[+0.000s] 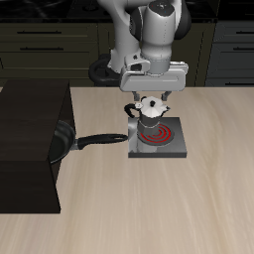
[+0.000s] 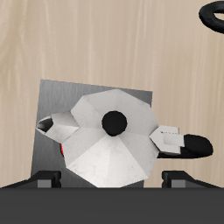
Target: Place the moka pot on the stove
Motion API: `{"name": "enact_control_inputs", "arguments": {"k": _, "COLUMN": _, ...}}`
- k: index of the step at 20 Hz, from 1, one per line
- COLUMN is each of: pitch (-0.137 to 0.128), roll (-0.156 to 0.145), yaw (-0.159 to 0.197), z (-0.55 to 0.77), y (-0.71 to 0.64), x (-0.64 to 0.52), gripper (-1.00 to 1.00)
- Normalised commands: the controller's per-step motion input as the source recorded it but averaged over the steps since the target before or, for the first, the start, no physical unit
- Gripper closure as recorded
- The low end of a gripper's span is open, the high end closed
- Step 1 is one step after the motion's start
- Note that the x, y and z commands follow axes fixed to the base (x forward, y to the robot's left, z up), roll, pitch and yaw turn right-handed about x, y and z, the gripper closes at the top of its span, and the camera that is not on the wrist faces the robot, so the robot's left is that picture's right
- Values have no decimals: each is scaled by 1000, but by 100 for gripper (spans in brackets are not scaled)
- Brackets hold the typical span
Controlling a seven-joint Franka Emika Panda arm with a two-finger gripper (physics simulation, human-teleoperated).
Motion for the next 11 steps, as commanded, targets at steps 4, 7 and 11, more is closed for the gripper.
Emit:
{"name": "enact_control_inputs", "arguments": {"k": 4, "pitch": -5, "roll": 8, "yaw": 21, "z": 14, "y": 51, "x": -22, "gripper": -100}}
{"name": "enact_control_inputs", "arguments": {"k": 7, "pitch": -10, "roll": -9, "yaw": 6, "z": 41, "y": 18, "x": 10, "gripper": -100}}
{"name": "enact_control_inputs", "arguments": {"k": 11, "pitch": 7, "roll": 5, "yaw": -4, "z": 14, "y": 27, "x": -14, "gripper": -100}}
